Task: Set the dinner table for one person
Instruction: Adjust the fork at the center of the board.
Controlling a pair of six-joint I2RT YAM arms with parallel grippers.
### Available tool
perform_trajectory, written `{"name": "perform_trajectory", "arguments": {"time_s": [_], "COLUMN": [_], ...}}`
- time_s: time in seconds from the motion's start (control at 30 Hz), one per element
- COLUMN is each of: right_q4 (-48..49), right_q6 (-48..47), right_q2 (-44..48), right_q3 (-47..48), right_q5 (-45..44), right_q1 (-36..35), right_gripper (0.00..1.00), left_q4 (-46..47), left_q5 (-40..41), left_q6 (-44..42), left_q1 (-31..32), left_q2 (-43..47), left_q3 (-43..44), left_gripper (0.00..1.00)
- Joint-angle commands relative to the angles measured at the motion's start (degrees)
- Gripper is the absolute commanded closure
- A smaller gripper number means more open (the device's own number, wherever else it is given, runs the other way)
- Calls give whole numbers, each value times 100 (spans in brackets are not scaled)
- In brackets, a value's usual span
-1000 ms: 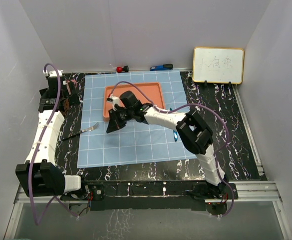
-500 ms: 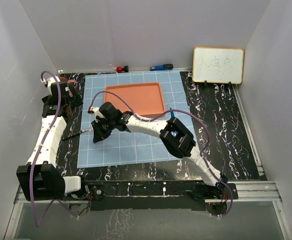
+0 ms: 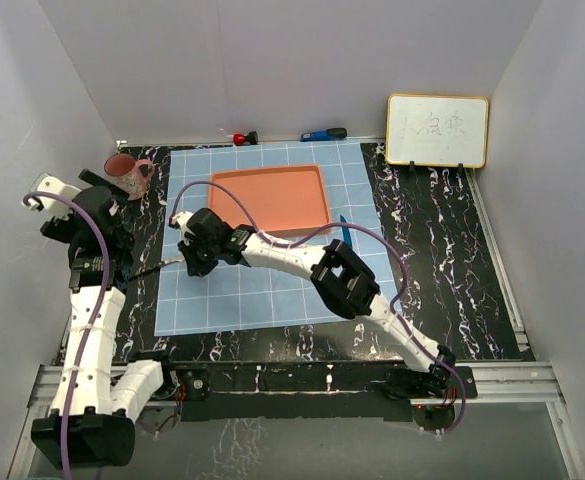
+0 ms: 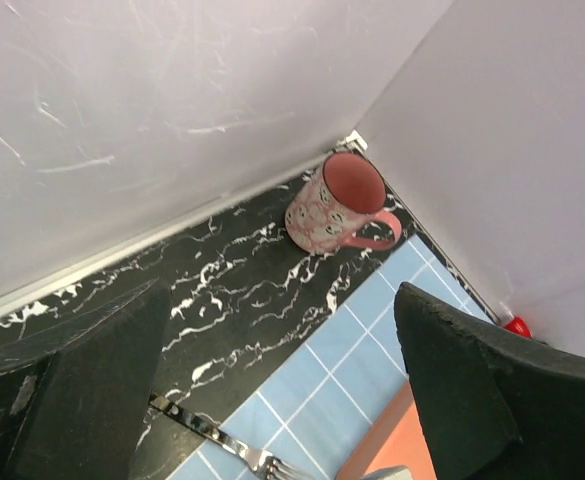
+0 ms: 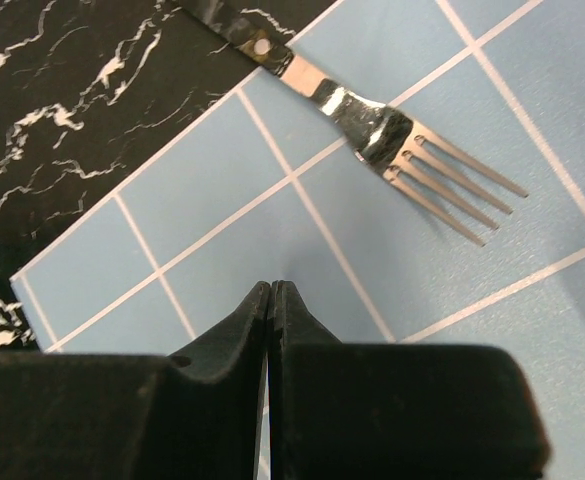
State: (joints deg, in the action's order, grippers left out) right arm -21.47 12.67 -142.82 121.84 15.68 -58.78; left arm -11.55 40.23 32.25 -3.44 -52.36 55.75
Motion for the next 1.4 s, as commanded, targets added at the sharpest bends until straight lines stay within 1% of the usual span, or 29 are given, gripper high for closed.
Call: {"name": "perform_trajectory", "arguments": {"time_s": [0.0, 0.13, 0.27, 0.47, 0.67, 0.87, 1.1, 1.37], "right_q4": [20, 16, 24, 47, 173, 278, 549, 951], "right_q6": [-160, -167, -172, -253, -155, -50, 149, 426], "right_q2": [-205, -333, -401, -462, -583, -720, -902, -1140], "right_q3": [531, 671, 721, 696, 705, 775, 753, 862], "right_q5": [-298, -344, -411, -773, -1062, -1213, -1302, -1055], "right_q1": [-23, -25, -20, -12, 87, 230, 389, 509], "right_gripper": [100, 100, 100, 100, 100, 100, 100, 100], "left_q4": [487, 187, 79, 342, 449, 825, 922, 945], "left_q5": [491, 367, 15, -414, -871, -1400, -1606, -1637], "left_q6": [-292, -367, -133, 26, 103, 159, 143, 105], "left_q1": [-40, -38, -42, -35, -41, -42, -38, -36], "left_q2": [-14, -295, -394, -208, -252, -264, -446, -407], "left_q3": [-36, 213, 192, -232, -367, -616, -660, -771], "left_gripper": [8, 7, 7, 7, 7, 7, 8, 8]}}
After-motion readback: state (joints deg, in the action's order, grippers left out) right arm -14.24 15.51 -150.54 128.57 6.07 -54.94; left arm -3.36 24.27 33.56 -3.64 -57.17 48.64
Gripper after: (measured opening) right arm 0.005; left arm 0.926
